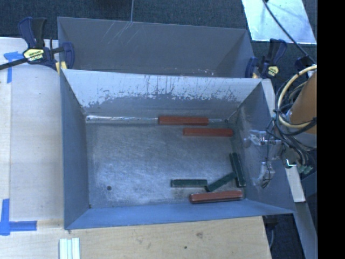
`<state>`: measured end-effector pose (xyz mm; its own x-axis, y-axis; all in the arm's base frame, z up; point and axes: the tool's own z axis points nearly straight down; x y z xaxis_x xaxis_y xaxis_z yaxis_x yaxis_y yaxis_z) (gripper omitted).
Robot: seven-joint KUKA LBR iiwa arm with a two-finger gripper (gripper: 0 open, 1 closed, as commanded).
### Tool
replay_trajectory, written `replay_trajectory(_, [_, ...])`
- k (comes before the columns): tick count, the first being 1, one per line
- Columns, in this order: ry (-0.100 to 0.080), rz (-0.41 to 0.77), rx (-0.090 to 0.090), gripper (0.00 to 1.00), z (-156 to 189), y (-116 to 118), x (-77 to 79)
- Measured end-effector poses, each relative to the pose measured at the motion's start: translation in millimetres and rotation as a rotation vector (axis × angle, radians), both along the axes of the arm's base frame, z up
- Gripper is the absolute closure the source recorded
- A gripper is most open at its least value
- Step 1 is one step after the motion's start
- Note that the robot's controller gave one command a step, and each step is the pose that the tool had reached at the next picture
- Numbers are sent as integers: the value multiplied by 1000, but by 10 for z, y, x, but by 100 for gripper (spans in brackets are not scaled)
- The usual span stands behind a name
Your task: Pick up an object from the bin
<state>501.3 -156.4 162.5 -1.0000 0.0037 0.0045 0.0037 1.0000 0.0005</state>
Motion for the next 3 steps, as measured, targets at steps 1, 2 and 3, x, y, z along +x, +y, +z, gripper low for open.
replay_trajectory(1, [0, -157, 0, 0, -793, 562, -77])
replay_trajectory(2, [-6, -158, -2, 100, -764, 540, -60])
replay_trajectory(3, [-14, 83, 0, 100, 68, 1194, 45])
